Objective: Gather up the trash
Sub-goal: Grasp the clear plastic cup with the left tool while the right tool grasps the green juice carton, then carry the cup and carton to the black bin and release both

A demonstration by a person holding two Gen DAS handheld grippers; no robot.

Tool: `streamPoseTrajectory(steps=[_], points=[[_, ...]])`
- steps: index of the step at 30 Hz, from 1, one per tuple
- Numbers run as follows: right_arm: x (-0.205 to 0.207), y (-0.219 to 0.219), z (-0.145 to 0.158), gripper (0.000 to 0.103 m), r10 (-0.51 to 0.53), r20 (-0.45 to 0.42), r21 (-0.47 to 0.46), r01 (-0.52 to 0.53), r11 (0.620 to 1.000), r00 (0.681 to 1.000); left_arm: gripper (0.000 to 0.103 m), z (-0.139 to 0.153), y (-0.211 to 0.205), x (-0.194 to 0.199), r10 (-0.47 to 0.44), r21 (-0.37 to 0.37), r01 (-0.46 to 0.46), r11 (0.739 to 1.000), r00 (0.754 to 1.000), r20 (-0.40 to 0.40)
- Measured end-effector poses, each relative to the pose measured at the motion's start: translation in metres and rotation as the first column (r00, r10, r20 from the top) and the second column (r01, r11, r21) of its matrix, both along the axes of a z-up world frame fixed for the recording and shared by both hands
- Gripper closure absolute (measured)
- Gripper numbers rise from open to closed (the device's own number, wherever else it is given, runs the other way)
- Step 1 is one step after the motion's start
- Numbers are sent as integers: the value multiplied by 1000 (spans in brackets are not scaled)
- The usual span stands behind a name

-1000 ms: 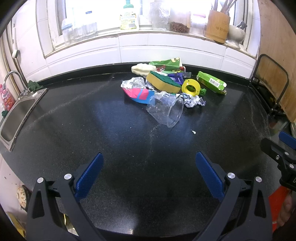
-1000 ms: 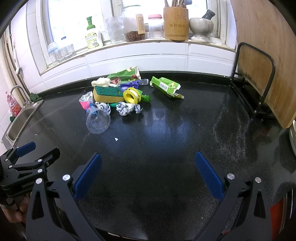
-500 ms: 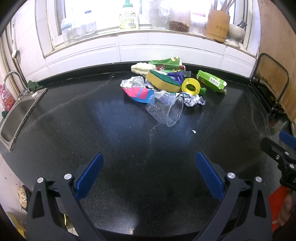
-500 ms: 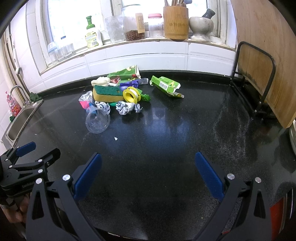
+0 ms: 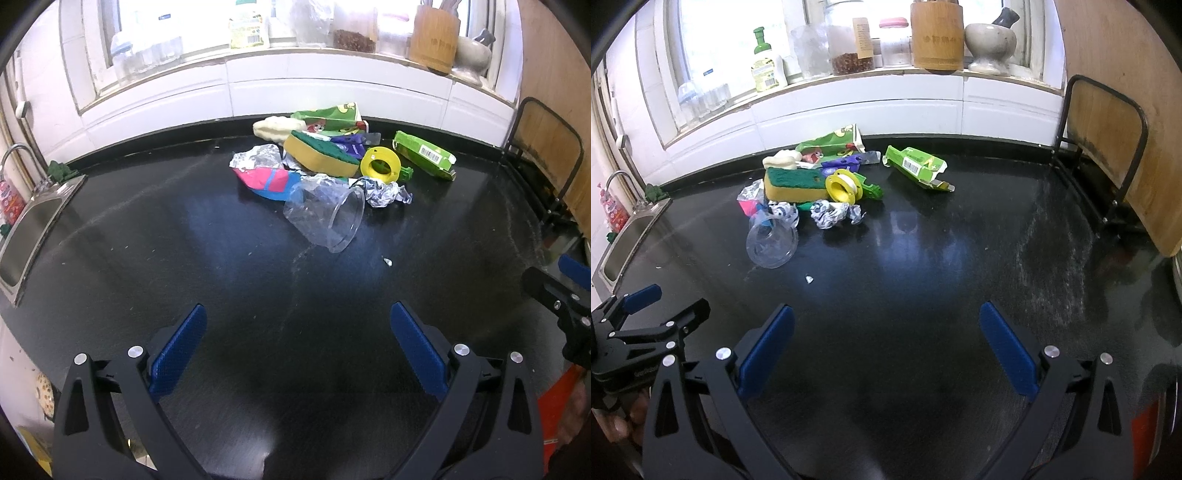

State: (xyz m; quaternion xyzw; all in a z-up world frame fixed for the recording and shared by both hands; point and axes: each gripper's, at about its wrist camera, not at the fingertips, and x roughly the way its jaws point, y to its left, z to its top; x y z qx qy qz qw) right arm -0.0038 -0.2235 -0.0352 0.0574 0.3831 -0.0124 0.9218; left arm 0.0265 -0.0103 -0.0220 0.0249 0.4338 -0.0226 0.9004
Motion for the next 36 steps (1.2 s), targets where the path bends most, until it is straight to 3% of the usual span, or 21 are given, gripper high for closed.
streamPoseTrajectory(steps=[5, 10, 18, 20, 21, 22, 23, 24, 25, 30, 36], points=[[37, -17, -8, 6, 5, 4, -28, -5, 1000, 1000, 6, -16, -10, 41, -11, 26, 12, 1000, 1000, -14], [114, -52, -23, 6, 0, -37, -32, -2, 999, 999, 6, -45, -22, 98, -21, 68, 24, 997, 999, -41], [244, -79, -50, 6, -3, -100, -61, -3, 998, 995, 7, -76, -15, 150, -4, 13, 5, 1000, 997, -78], [264, -82, -58, 12, 13, -125, -48, -19, 999, 992, 9, -76, -12, 155, 7, 5, -6, 1000, 997, -75], [270, -83, -61, 21, 10, -132, -45, -16, 999, 991, 12, -76, -11, 156, 9, 3, -9, 1000, 998, -70], [276, -85, -64, 35, 10, -144, -31, -14, 999, 990, 23, -74, -8, 155, 12, 2, -12, 1000, 998, -63], [279, -86, -66, 46, 23, -153, -12, -25, 1000, 988, 26, -71, -7, 153, 11, 2, -11, 1000, 999, -51], [279, -85, -66, 68, 24, -142, -24, -28, 999, 990, 26, -69, -5, 153, 11, 0, -11, 1000, 999, -53], [276, -84, -64, 78, 10, -137, -64, -19, 998, 991, 28, -68, -3, 151, 2, -22, -3, 1000, 998, -61], [245, -85, -50, 83, 6, -108, -54, -12, 998, 994, 32, -60, -2, 135, -11, 7, 11, 1000, 999, -44], [160, -68, -19, 83, 20, -47, -36, -22, 999, 999, 32, -31, 2, 83, -30, -10, 30, 1000, 1000, -1]])
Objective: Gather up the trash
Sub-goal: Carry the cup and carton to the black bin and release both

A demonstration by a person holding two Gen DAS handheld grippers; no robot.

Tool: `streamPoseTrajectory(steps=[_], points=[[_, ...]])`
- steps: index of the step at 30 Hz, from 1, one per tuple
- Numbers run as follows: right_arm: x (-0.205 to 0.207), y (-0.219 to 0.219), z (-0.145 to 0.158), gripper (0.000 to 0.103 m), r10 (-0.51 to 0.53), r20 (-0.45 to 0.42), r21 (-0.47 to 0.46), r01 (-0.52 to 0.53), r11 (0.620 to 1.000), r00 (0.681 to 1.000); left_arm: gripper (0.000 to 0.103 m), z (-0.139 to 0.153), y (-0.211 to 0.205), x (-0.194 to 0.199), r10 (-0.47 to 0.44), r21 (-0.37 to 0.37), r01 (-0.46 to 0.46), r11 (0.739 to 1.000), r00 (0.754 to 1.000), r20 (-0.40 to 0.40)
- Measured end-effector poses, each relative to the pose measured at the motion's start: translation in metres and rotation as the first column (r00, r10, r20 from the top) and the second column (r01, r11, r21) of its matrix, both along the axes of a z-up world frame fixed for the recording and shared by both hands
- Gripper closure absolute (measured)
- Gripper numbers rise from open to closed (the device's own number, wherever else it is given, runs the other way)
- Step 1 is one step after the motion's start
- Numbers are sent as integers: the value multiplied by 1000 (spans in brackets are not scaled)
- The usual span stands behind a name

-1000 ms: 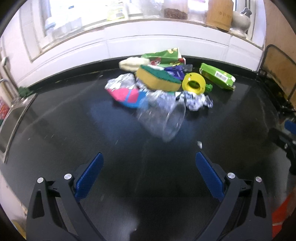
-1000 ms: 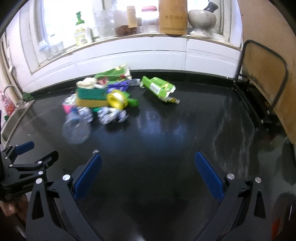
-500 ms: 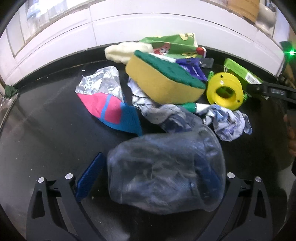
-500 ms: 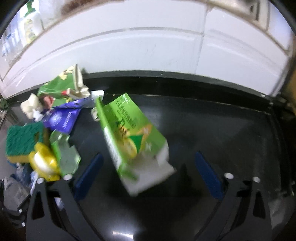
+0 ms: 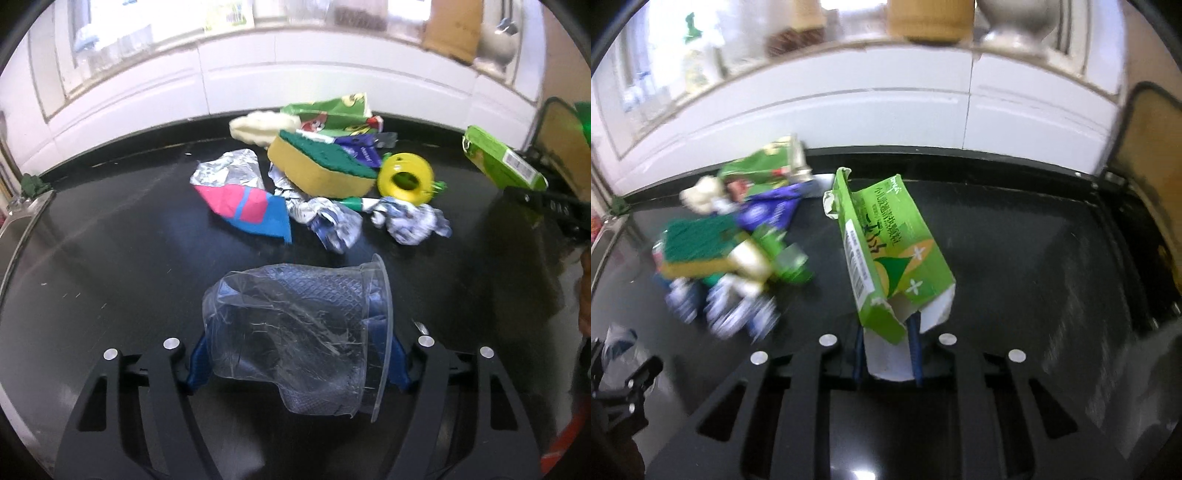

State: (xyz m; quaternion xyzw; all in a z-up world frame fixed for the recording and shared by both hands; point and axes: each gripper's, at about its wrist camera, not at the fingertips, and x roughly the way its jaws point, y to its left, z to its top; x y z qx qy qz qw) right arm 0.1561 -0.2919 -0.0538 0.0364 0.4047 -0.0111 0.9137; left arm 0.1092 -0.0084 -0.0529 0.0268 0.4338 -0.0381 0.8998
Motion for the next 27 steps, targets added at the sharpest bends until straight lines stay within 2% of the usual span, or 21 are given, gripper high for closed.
streamPoseTrajectory(steps=[6, 11, 14, 17, 19, 21, 22, 27], points=[[-84, 45, 19, 83, 70, 35, 2, -70, 998, 997, 32, 28, 18, -63, 6, -10, -5, 1000, 998, 55], [-117, 111, 22, 83, 181, 54, 10, -181, 983, 982, 32, 38, 64, -101, 80, -12, -79, 997, 994, 79], [-126, 169, 23, 83, 288, 58, 2, -289, 957, 956, 32, 39, 107, -121, 157, -14, -157, 988, 984, 83], [-131, 231, 20, 83, 396, 53, 2, -396, 918, 917, 32, 36, 156, -146, 251, -17, -251, 968, 965, 78], [-137, 279, 16, 83, 475, 47, 6, -475, 880, 879, 31, 33, 185, -161, 308, -20, -308, 951, 948, 74], [-143, 330, 11, 83, 559, 33, 25, -560, 828, 828, 31, 27, 222, -179, 377, -14, -377, 926, 924, 66], [-146, 351, 9, 83, 587, 31, 29, -588, 808, 809, 31, 22, 250, -193, 428, -14, -428, 904, 902, 57], [-169, 466, -8, 83, 733, -4, 62, -732, 679, 680, 31, 4, 329, -232, 558, 2, -558, 830, 830, 28]])
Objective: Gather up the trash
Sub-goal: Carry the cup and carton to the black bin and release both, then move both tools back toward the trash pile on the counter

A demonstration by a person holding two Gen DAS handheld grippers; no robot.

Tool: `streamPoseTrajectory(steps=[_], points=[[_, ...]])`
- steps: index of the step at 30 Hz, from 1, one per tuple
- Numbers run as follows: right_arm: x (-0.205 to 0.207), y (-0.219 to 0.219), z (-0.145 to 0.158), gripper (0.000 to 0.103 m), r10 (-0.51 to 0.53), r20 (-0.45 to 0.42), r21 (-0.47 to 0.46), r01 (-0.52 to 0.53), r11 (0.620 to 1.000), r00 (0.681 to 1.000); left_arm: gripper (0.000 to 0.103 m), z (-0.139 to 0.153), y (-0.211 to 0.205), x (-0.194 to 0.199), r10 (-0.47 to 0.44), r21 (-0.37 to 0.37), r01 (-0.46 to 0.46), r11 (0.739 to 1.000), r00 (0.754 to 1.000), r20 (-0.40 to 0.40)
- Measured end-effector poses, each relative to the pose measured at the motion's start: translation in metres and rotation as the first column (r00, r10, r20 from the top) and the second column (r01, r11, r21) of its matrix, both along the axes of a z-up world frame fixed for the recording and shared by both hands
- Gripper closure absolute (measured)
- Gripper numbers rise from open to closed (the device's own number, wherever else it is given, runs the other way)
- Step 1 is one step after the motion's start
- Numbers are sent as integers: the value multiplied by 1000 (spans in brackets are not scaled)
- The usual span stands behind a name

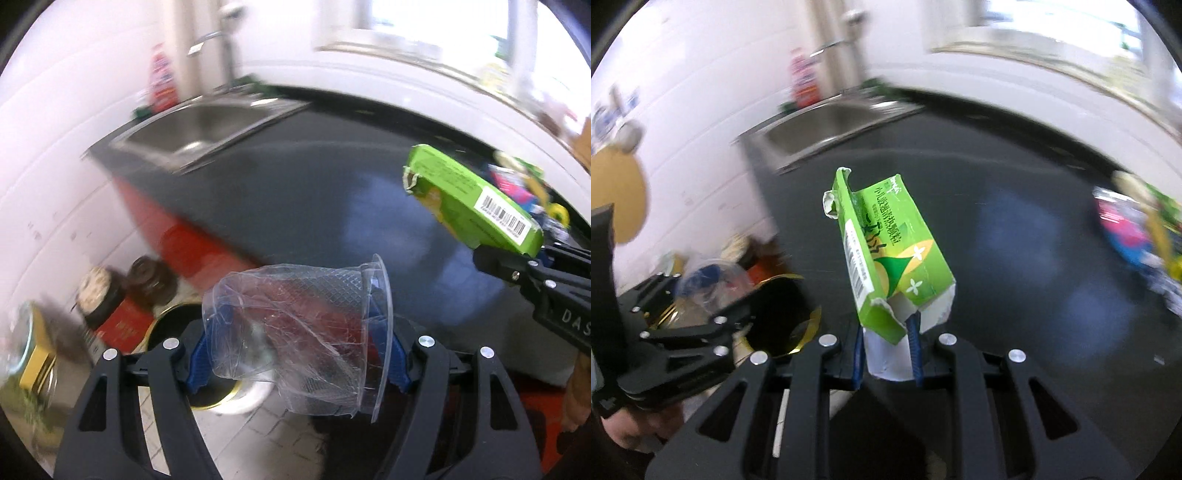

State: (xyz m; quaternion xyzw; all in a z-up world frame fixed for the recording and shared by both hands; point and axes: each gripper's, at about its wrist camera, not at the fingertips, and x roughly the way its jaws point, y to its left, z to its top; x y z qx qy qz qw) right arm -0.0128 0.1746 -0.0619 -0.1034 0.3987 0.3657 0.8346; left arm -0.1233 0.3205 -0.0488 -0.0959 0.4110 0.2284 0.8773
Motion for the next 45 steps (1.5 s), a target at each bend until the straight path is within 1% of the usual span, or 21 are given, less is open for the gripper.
streamPoseTrajectory(steps=[4, 7, 10, 11, 13, 16, 19, 21, 23, 24, 25, 26, 27, 32, 36, 39, 41, 42, 43, 44, 45], points=[[-25, 91, -27, 83, 139, -58, -19, -141, 990, 989, 31, -16, 48, -30, 91, 10, -90, 996, 995, -41], [-34, 137, -49, 83, 206, -105, -27, -210, 977, 973, 31, -45, 92, -57, 155, 2, -155, 988, 984, -88], [-47, 176, -72, 83, 262, -128, -50, -270, 961, 956, 31, -68, 110, -73, 183, -11, -185, 983, 976, -115], [-50, 190, -81, 83, 282, -140, -61, -293, 954, 949, 31, -84, 121, -77, 188, -30, -193, 981, 974, -128], [-55, 206, -97, 83, 295, -169, -79, -312, 947, 940, 30, -104, 131, -79, 190, -51, -199, 979, 971, -142], [-47, 234, -131, 83, 288, -236, -117, -321, 940, 928, 30, -146, 145, -69, 180, -106, -199, 974, 969, -167], [-37, 252, -159, 83, 264, -269, -155, -312, 937, 926, 29, -193, 159, -53, 163, -192, -196, 962, 971, -174], [-30, 264, -173, 82, 253, -287, -170, -309, 936, 924, 28, -205, 162, -47, 158, -210, -192, 959, 973, -169], [-25, 269, -181, 79, 245, -294, -180, -305, 935, 924, 25, -219, 166, -40, 157, -219, -194, 956, 972, -176], [-22, 272, -184, 67, 243, -300, -180, -305, 935, 923, 24, -223, 169, -38, 154, -228, -195, 954, 971, -185], [-20, 278, -188, 48, 240, -307, -186, -306, 934, 921, 18, -228, 171, -36, 149, -236, -193, 953, 971, -189], [-17, 281, -191, 39, 237, -312, -185, -304, 934, 920, 13, -233, 173, -35, 149, -231, -193, 954, 970, -193], [-14, 279, -191, 34, 237, -310, -182, -302, 936, 921, 12, -234, 177, -36, 154, -222, -198, 955, 968, -200], [-7, 274, -195, 34, 246, -323, -182, -315, 932, 914, 7, -249, 190, -47, 164, -248, -221, 943, 959, -232], [-11, 259, -176, 30, 266, -299, -154, -322, 934, 916, 7, -242, 192, -53, 198, -251, -252, 935, 955, -219], [-19, 244, -156, 28, 284, -261, -126, -325, 937, 923, 7, -219, 185, -58, 207, -250, -251, 935, 960, -190], [-27, 225, -133, 25, 297, -216, -104, -325, 940, 930, 7, -195, 171, -58, 204, -230, -235, 944, 967, -150], [-30, 215, -122, 21, 299, -191, -88, -319, 944, 935, 7, -183, 164, -58, 203, -210, -226, 951, 971, -123], [-31, 193, -103, 18, 286, -157, -65, -299, 952, 945, 7, -169, 156, -58, 199, -188, -212, 959, 976, -85], [-30, 179, -93, 17, 272, -139, -57, -281, 958, 952, 7, -148, 141, -58, 173, -158, -174, 972, 985, -18], [-29, 154, -77, 17, 244, -112, -39, -250, 967, 963, 7, -132, 129, -57, 145, -141, -140, 980, 989, 26]])
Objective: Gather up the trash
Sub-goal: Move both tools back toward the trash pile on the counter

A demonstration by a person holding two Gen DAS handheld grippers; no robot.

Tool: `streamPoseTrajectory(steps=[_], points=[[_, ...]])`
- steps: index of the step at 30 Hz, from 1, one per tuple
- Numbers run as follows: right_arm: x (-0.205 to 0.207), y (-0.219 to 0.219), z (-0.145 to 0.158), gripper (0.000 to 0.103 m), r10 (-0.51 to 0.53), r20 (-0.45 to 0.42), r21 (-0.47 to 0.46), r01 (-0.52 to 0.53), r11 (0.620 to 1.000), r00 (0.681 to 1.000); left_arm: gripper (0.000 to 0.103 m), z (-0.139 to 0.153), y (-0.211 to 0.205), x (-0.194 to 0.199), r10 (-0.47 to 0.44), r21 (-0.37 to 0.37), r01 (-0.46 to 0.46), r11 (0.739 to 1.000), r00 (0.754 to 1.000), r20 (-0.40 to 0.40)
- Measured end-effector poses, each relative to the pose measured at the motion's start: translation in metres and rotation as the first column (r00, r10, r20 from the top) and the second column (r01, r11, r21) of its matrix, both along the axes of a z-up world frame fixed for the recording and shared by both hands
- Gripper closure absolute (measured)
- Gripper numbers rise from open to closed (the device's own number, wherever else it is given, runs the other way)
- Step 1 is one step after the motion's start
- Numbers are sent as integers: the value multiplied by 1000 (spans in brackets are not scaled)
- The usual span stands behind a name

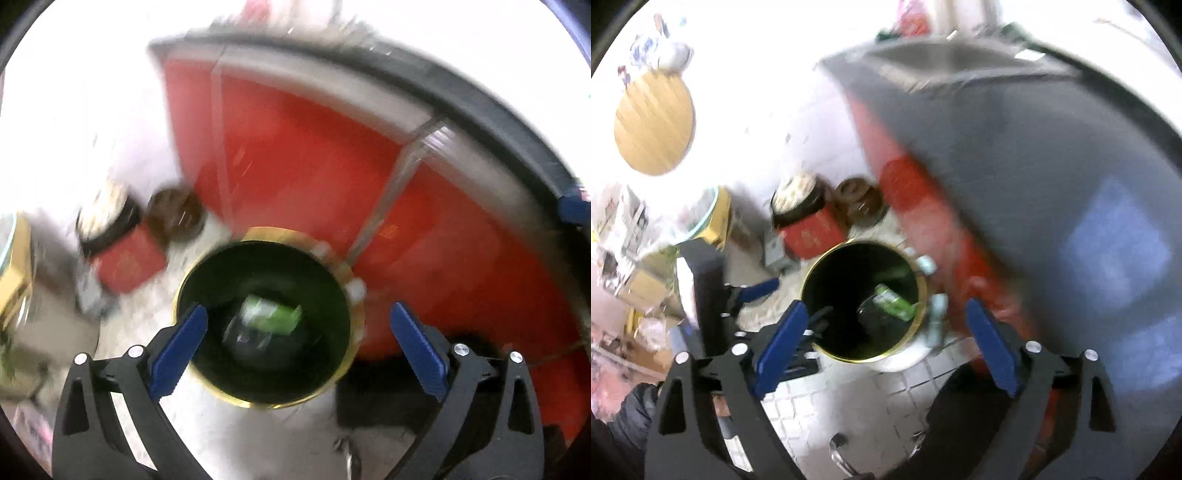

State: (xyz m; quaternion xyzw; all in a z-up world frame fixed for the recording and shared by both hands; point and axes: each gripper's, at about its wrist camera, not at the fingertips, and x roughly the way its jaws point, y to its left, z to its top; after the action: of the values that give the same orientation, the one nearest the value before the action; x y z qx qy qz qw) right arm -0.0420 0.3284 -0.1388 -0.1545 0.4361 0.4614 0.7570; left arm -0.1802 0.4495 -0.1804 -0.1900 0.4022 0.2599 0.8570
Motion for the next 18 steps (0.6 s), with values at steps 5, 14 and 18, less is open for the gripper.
streamPoseTrajectory(steps=[5, 14, 18], points=[[9, -112, 57, 13, -204, 79, 79, 198, 977, 976, 7, 70, -63, 37, -115, -19, 116, 993, 992, 52], [23, -360, 112, 12, -662, 150, 169, 640, 749, 735, 7, 142, -226, 151, -402, -14, 406, 914, 910, 105], [22, -440, 110, 12, -753, 144, 176, 732, 658, 642, 7, 148, -298, 188, -530, -10, 533, 846, 843, 95]])
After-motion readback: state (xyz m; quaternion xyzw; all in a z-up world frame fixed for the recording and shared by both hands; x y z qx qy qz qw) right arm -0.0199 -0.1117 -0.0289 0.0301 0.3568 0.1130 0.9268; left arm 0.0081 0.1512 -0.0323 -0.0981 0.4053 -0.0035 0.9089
